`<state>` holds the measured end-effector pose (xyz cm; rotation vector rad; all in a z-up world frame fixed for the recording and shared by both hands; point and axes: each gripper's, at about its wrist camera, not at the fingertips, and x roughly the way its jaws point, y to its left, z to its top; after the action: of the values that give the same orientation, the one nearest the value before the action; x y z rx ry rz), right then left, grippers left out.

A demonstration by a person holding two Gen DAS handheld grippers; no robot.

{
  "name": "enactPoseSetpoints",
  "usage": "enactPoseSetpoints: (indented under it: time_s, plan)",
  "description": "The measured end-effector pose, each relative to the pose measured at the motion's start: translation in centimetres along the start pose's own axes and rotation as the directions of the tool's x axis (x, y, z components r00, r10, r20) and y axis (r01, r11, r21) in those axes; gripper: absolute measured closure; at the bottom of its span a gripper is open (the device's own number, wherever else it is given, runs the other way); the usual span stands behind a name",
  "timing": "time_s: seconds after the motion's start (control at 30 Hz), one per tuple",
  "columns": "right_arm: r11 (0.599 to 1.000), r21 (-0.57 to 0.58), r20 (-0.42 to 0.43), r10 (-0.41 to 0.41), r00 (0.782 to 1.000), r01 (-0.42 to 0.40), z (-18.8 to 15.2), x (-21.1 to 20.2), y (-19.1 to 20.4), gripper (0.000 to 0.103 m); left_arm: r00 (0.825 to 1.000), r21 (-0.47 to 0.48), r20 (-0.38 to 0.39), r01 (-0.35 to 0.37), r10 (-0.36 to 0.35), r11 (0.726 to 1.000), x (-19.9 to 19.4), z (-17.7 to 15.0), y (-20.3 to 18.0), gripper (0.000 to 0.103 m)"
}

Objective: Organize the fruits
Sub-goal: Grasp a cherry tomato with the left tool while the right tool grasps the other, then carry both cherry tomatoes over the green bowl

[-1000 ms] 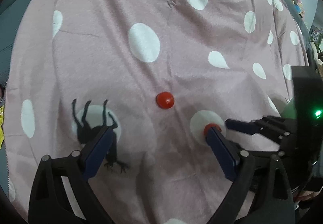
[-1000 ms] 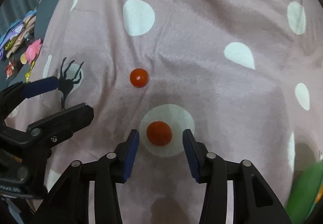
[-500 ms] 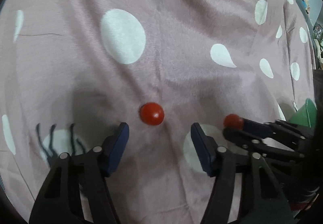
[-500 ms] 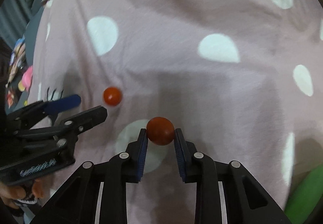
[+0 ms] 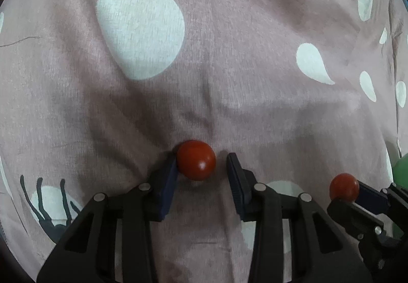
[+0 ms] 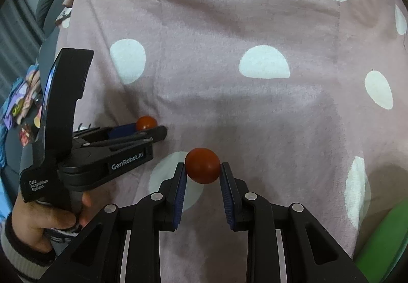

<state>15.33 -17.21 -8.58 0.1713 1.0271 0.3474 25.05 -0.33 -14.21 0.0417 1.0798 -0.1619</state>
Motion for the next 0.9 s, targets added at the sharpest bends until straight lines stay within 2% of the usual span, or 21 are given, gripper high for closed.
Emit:
enactPoseSetpoints:
  time_s: [0.03,0.33,0.67,0.9]
  plan:
    - [1.000,0.001,0.000,-0.001,1.000,0.001,0.0,0.0,0.0,0.075,1.000,-0.004,0.004,0.000,0.000,1.000,0.0,0.0,-0.1,0.076]
    - [1.000,-0.008,0.009,-0.024,1.000,0.024,0.6,0.6,1.3,0.075,0.999,-0.031,0.027,0.040,-0.039,0.999,-1.9,-1.1,1.0,0.077]
    - [1.000,0.007,0.040,-0.021,0.999,0.021,-0.5,-1.8,1.8,0.075,0.992,0.047,0.092,0.085,-0.089,0.995,-8.0,-4.0,0.4,0.076]
    - [1.000,0.015,0.060,-0.026,0.998,0.025,-2.8,-4.4,1.9,0.075,0.985,0.099,0.125,0.111,-0.123,0.989,-11.6,-6.7,-0.5,0.076]
